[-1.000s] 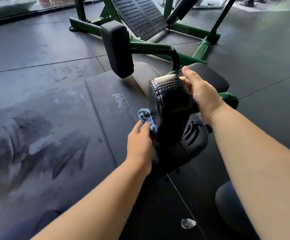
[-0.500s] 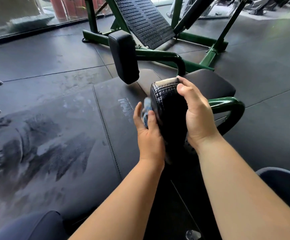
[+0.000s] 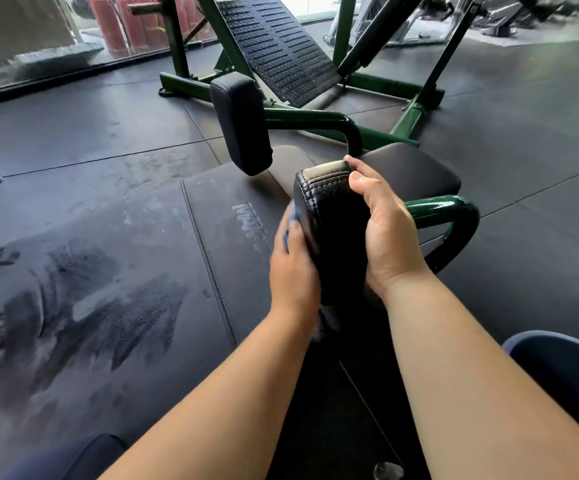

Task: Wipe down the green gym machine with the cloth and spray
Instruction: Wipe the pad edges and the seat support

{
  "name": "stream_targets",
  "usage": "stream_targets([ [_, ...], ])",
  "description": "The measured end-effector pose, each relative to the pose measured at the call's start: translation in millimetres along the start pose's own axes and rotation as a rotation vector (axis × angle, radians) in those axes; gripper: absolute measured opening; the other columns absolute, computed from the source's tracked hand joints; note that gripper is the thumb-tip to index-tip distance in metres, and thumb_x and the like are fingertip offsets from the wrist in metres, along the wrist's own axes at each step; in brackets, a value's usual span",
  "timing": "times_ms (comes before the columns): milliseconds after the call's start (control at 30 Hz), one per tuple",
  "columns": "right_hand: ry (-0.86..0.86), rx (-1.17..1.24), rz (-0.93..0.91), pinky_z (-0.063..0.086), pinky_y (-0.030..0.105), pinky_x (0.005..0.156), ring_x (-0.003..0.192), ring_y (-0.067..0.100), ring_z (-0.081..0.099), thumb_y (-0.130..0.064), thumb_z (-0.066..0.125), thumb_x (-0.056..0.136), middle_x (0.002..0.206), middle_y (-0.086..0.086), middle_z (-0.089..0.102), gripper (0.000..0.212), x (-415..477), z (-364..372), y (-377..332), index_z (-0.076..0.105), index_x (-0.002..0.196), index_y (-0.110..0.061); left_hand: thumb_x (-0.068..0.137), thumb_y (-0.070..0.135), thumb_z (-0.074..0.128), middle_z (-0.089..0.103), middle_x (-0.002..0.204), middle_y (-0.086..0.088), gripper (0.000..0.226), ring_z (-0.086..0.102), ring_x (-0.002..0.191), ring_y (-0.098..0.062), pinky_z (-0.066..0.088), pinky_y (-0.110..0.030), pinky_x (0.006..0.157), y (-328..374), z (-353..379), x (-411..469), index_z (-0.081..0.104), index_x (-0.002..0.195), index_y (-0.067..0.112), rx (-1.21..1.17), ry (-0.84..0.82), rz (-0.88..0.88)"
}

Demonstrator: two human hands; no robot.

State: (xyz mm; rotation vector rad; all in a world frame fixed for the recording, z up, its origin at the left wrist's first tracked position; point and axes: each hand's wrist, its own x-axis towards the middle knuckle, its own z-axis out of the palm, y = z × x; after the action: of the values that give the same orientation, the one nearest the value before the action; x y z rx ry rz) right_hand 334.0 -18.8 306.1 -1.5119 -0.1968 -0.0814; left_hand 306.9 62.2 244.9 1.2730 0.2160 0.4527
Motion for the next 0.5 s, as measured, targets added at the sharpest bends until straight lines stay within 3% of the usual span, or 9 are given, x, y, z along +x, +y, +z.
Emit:
stream_targets([
  [67,0.057,0.049,0.035,0.027,0.046,0.116,0.129,0.023,0.048,-0.054,0.060,0.068,0.121,-0.001,0.067,0.044,-0.2,3.0,0.4,0.071,0.109,-0.044,0.098,0.051,0.035,0.040,0.150,0.008,0.040,0.033,0.139,-0.006,0.026,-0.040,0.117,-20.1,-7.4,-38.4,0.038,0.137,0.053,0.063,-0.020,-0.117],
  [133,0.083,0.070,0.041,0.031,0.041,0.115,0.125,0.022,0.052,-0.049,0.063,0.067,0.120,0.004,0.067,0.042,0.4,2.4,0.3,0.073,0.107,-0.040,0.088,0.064,0.036,0.029,0.156,0.001,0.051,0.025,0.144,-0.014,0.022,-0.043,0.118,-14.4,-0.8,-71.7,0.028,0.138,0.058,0.116,-0.039,-0.015],
  [234,0.066,0.125,0.022,0.044,0.028,0.100,0.102,0.009,0.064,-0.028,0.060,0.080,0.106,-0.001,0.072,0.027,0.7,1.9,-2.7,0.074,0.103,-0.027,0.093,0.053,0.034,0.023,0.158,0.006,0.057,0.016,0.145,-0.002,0.016,-0.033,0.119,10.0,14.7,-57.4,0.024,0.146,0.033,0.187,-0.001,0.293],
  [334,0.031,0.228,0.026,0.045,0.032,0.103,0.104,0.015,0.065,-0.027,0.059,0.078,0.107,0.003,0.072,0.029,1.1,0.5,0.0,0.075,0.103,-0.024,0.094,0.040,0.033,0.032,0.154,0.004,0.052,0.025,0.142,-0.002,0.021,-0.029,0.118,21.9,9.1,-24.2,0.032,0.144,0.026,0.169,0.005,0.403],
  [434,0.054,0.253,0.051,0.040,0.040,0.110,0.114,0.021,0.063,-0.032,0.064,0.073,0.116,0.008,0.070,0.033,3.9,1.3,4.6,0.076,0.104,-0.027,0.099,0.035,0.037,0.050,0.142,0.007,0.041,0.041,0.131,0.001,0.031,-0.020,0.111,37.7,4.6,6.3,0.047,0.137,0.026,0.065,-0.042,0.250],
  [500,0.046,0.302,0.055,0.039,0.043,0.111,0.115,0.023,0.062,-0.032,0.065,0.073,0.116,0.008,0.070,0.034,4.9,1.5,7.0,0.075,0.105,-0.025,0.101,0.023,0.040,0.063,0.126,0.002,0.031,0.056,0.120,-0.010,0.043,-0.024,0.104,50.1,6.6,35.8,0.059,0.125,0.021,-0.063,-0.103,0.097],
])
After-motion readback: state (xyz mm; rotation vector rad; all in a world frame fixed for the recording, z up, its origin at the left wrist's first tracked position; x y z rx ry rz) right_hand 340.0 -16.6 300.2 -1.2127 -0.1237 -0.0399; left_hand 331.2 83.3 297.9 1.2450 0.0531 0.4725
